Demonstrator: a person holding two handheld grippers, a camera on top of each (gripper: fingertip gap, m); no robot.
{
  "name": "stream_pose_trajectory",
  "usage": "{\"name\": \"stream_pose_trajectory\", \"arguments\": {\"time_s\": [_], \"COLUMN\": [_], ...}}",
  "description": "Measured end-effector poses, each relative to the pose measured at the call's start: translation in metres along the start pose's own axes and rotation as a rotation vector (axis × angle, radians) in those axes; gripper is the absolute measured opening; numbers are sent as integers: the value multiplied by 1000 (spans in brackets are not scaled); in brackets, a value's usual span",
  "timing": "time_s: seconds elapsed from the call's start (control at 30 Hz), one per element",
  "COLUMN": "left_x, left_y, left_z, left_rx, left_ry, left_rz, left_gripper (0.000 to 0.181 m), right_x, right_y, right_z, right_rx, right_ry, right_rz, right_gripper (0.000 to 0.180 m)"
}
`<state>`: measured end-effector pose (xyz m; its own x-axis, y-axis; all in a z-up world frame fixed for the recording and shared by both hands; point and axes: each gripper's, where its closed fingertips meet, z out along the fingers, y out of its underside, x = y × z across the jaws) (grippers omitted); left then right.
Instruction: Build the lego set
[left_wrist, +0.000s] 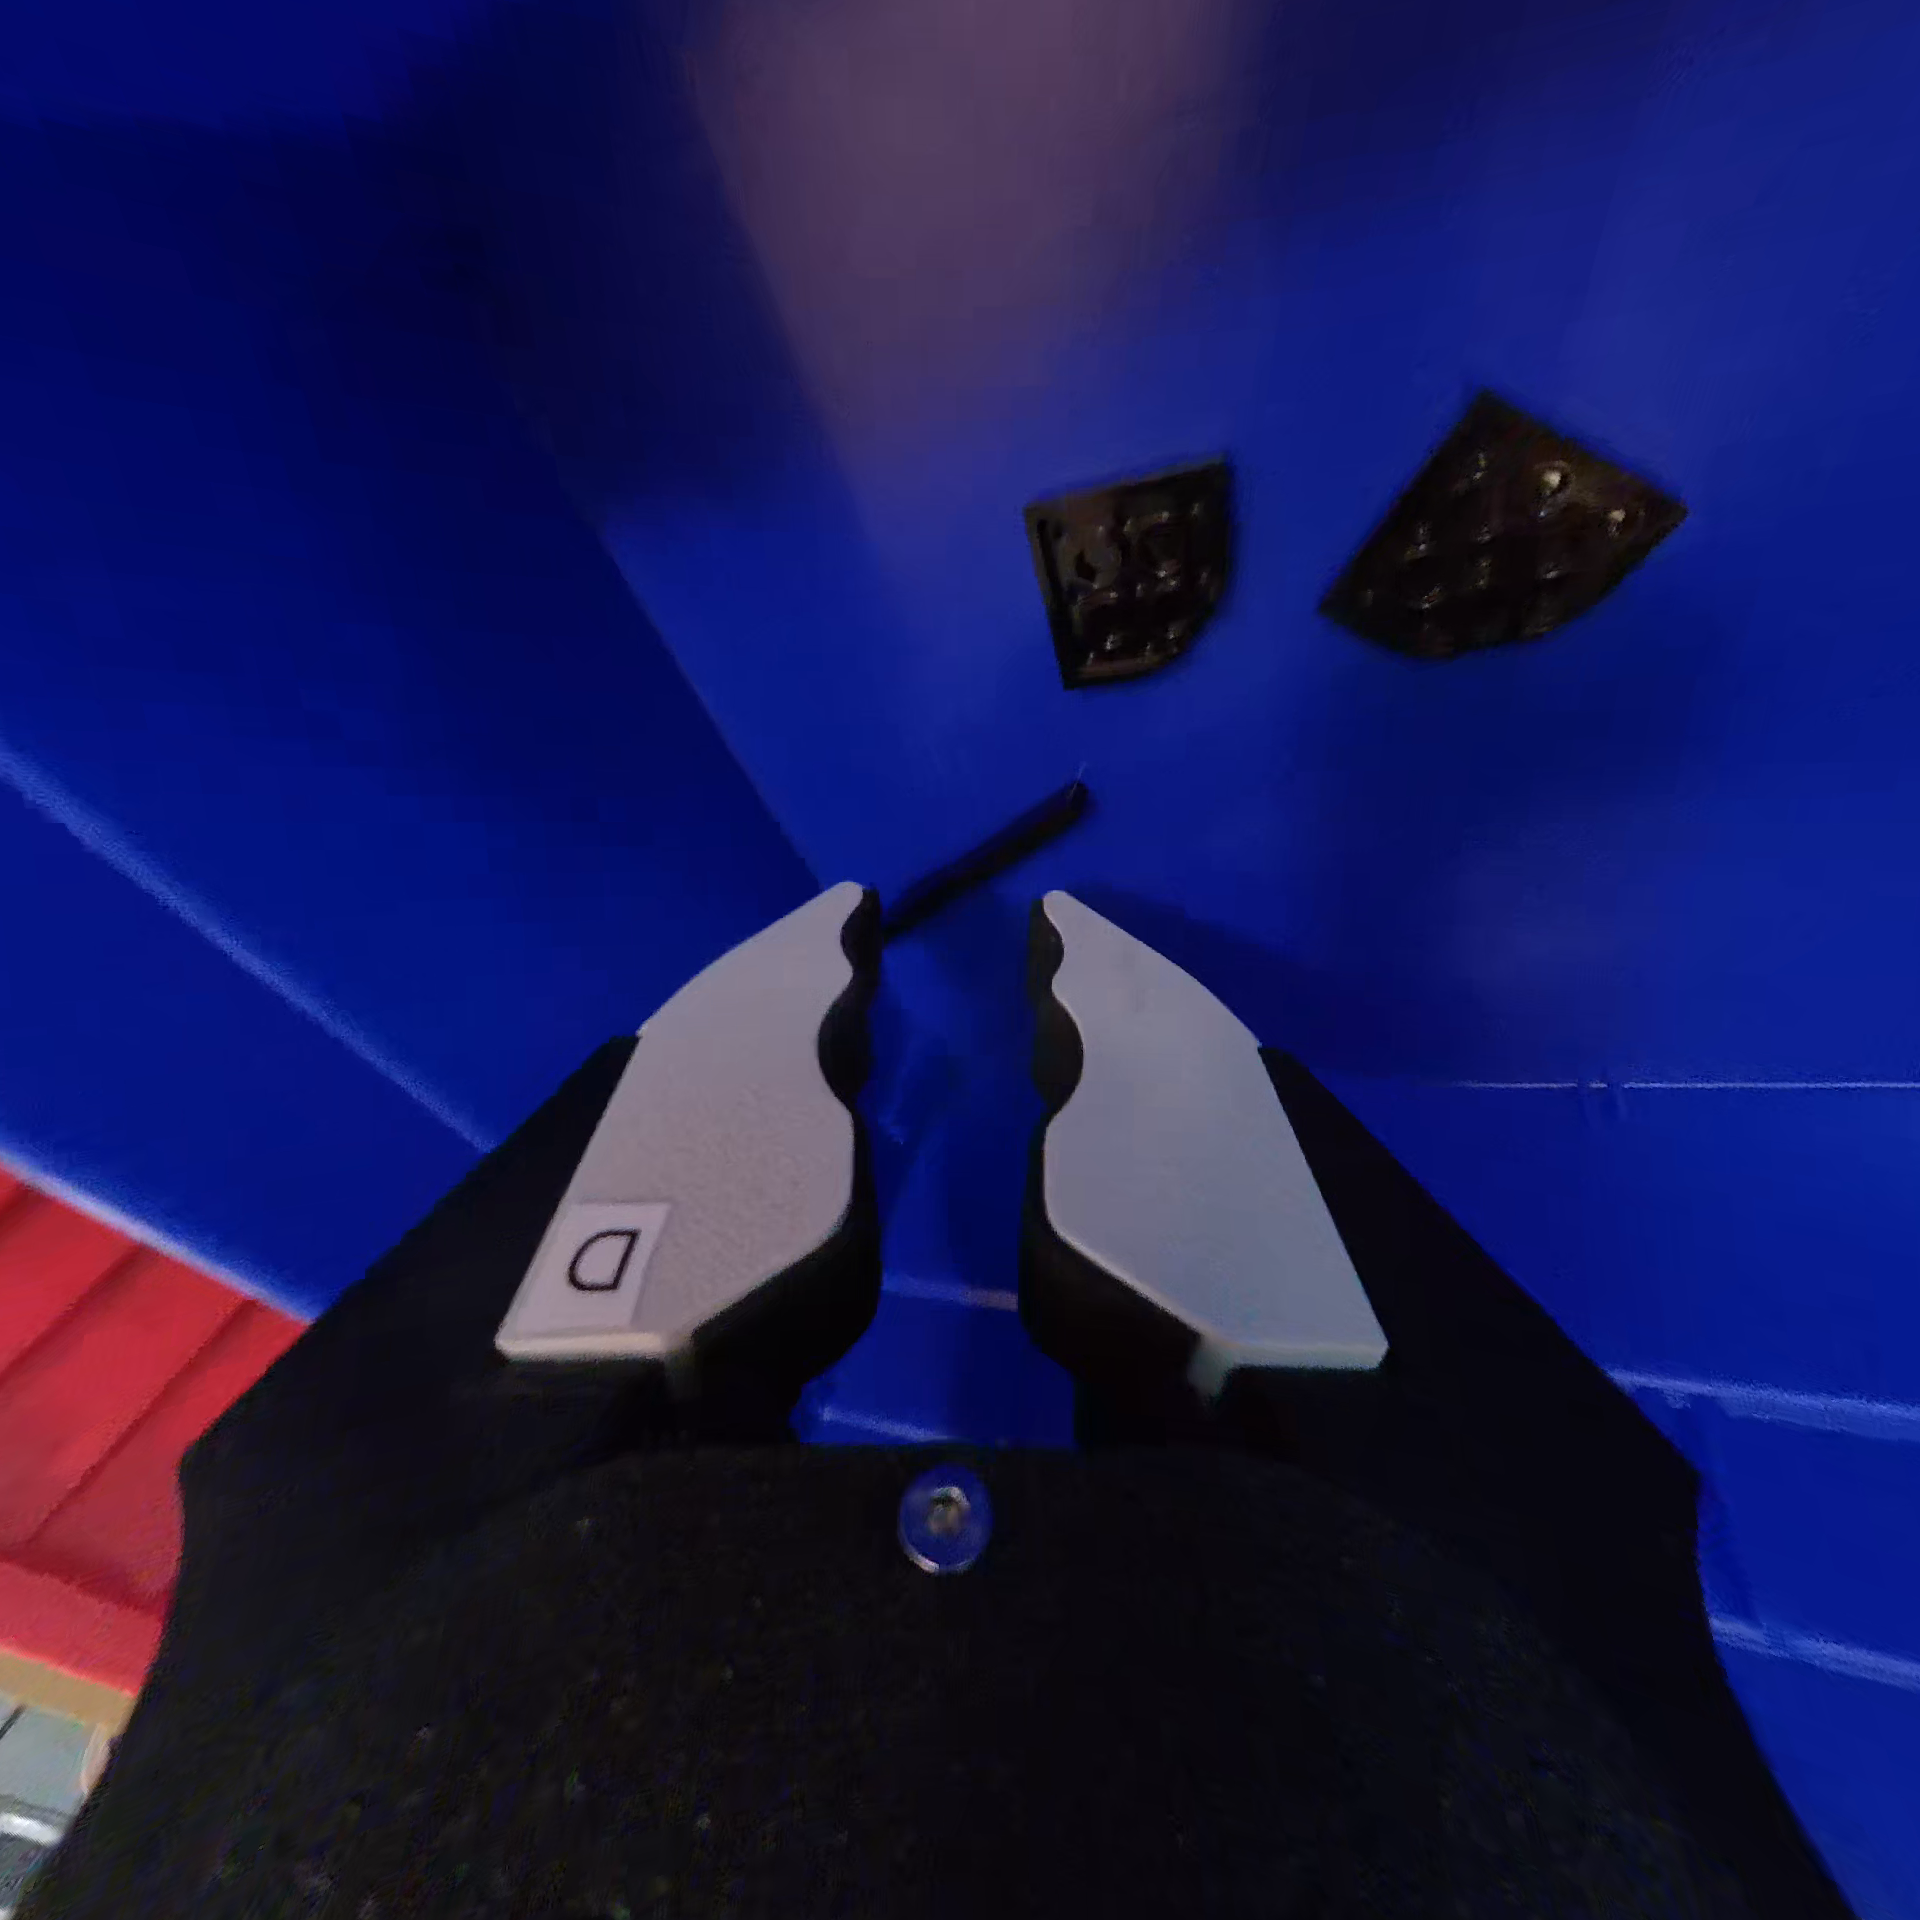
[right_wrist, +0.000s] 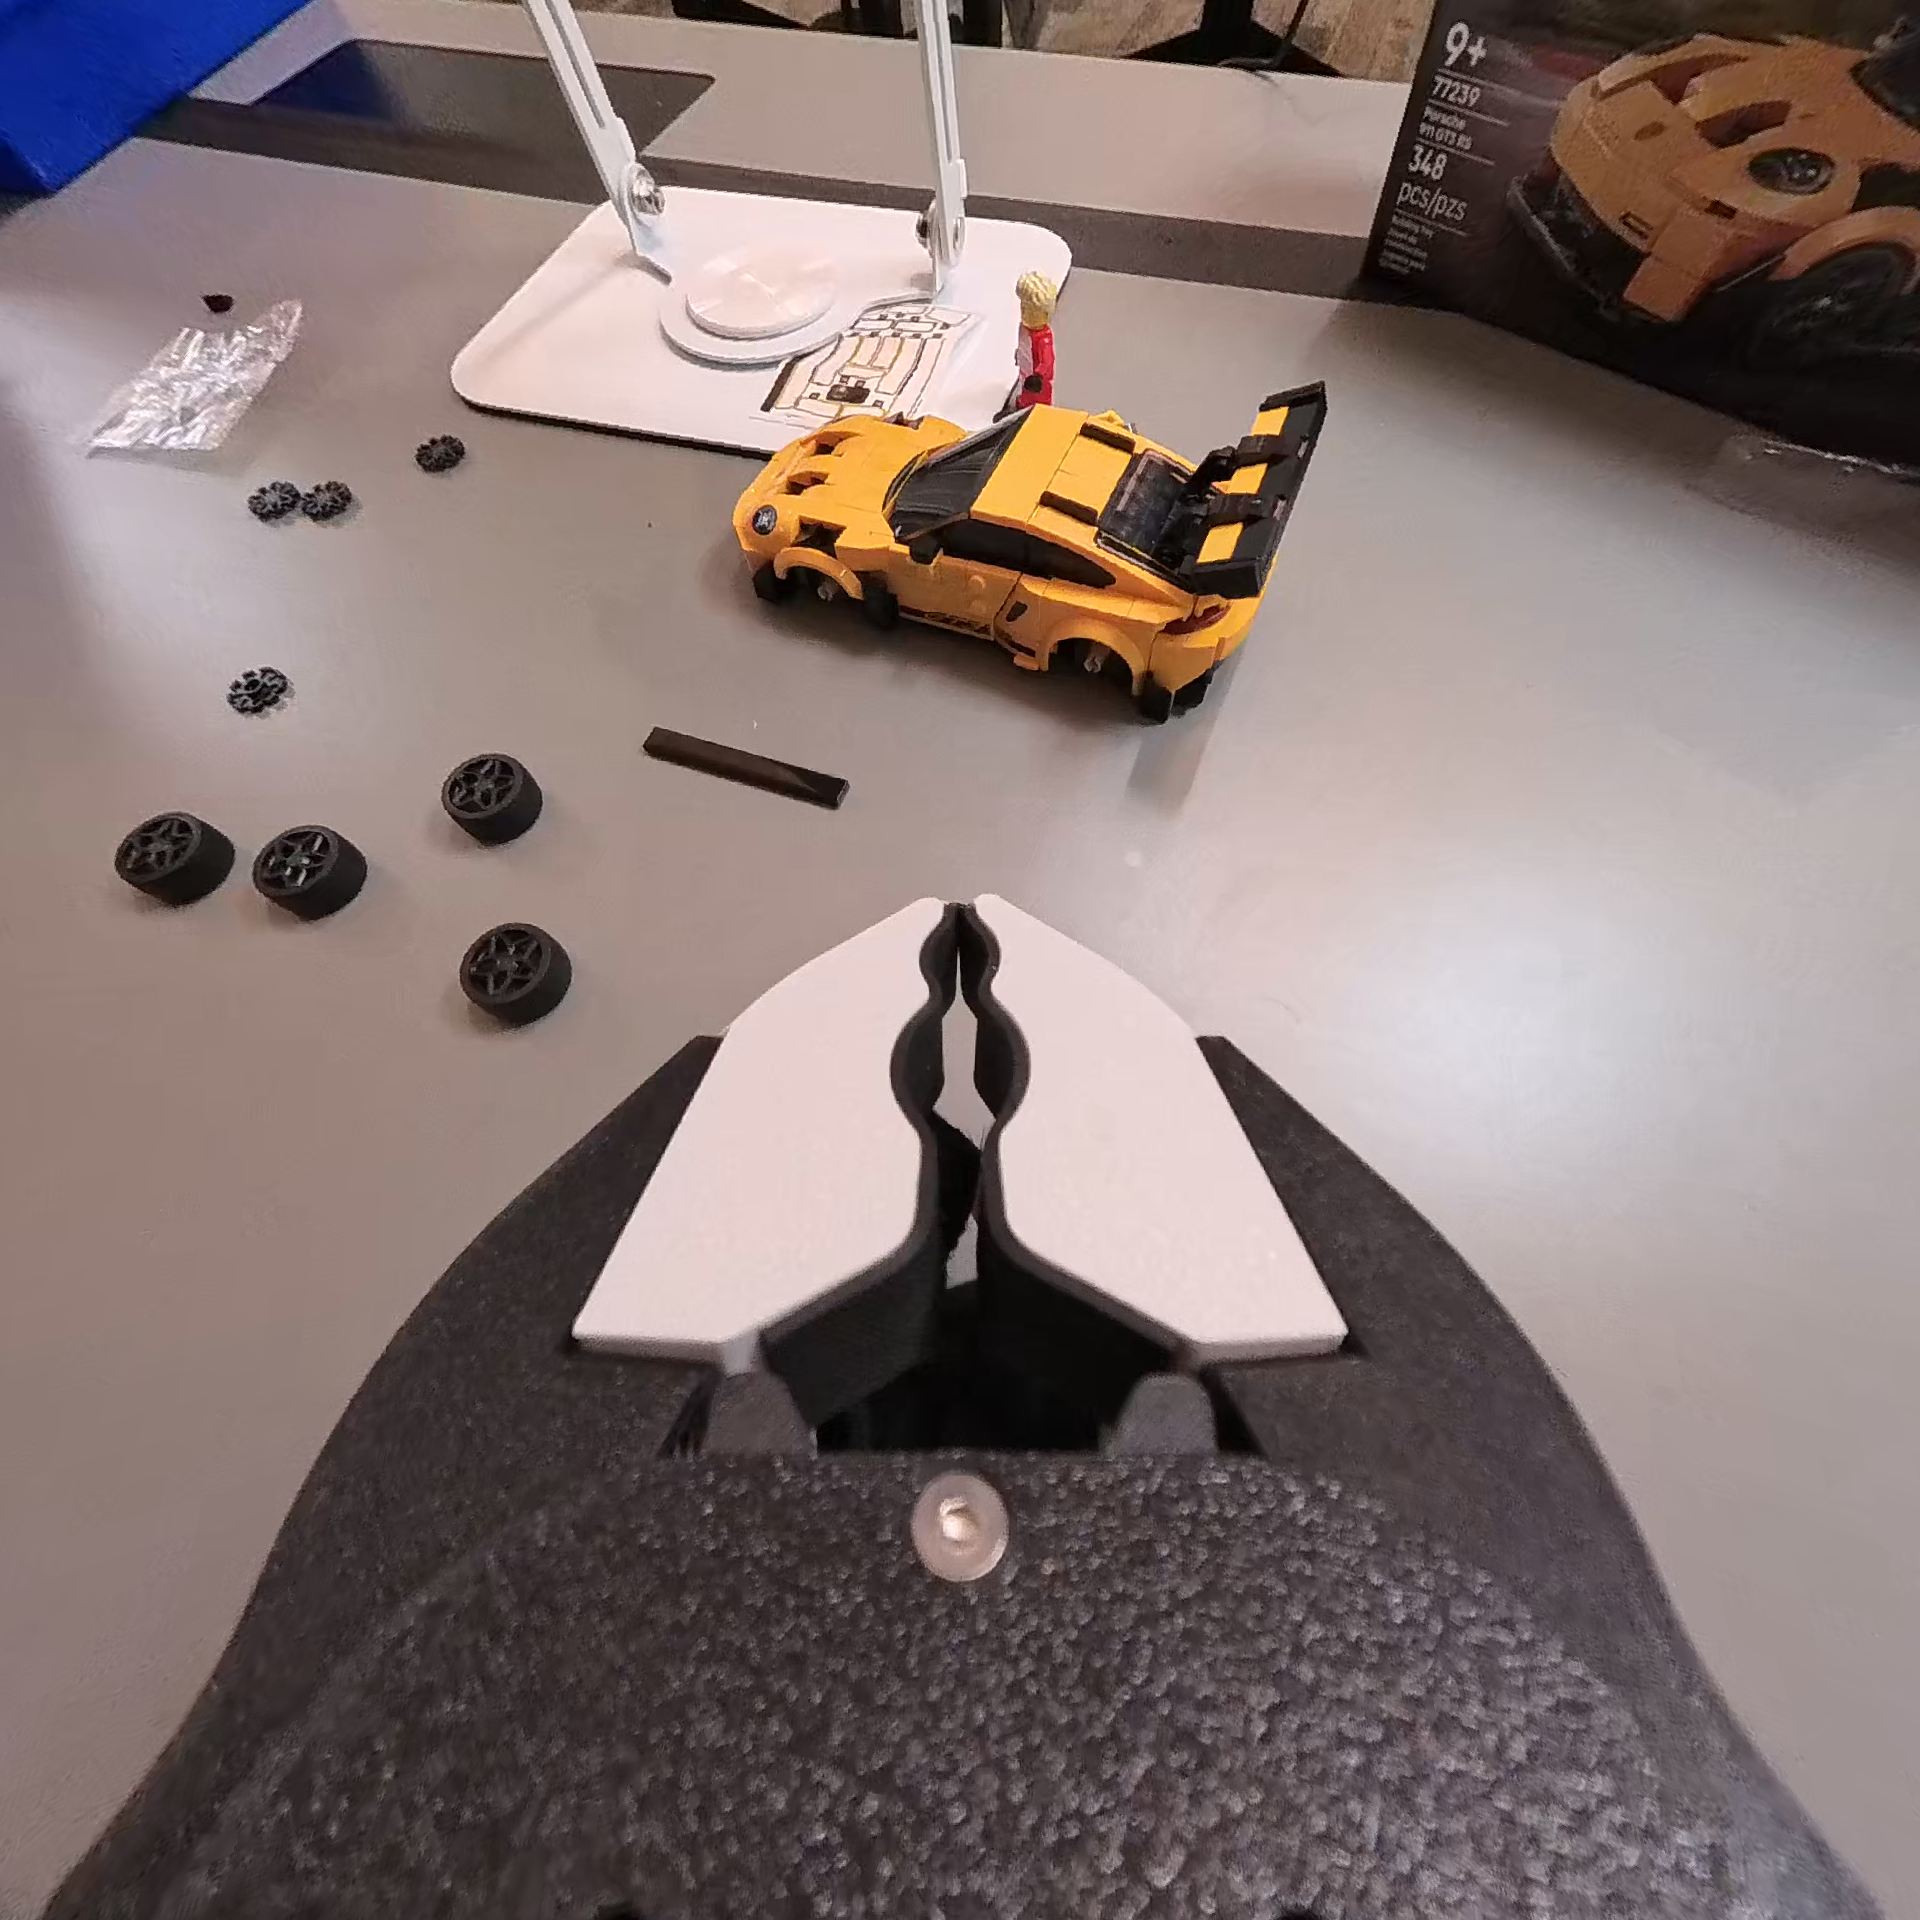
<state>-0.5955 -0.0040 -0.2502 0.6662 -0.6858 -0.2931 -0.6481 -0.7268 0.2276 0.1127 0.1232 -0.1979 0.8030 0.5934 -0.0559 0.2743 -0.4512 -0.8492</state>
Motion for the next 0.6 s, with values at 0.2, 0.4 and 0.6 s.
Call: {"name": "stream_pose_trajectory", "arguments": {"time_s": [0.2,0.4,0.6], "left_x": [6,-3,86], "left_y": [0,-72,-231], "left_z": [-2,-139,-268], "left_rx": [-21,270,579], "left_ry": [6,-359,-500], "left_rz": [-14,-139,-36], "left_gripper": [4,4,3], "right_x": [-4,2,4], "right_y": [-5,-10,-13], "right_z": [1,-4,-10], "right_rx": [15,74,101], "right_ry": [-12,-21,-25], "right_rz": [-10,21,44], "right_gripper": [0,0,0]}}
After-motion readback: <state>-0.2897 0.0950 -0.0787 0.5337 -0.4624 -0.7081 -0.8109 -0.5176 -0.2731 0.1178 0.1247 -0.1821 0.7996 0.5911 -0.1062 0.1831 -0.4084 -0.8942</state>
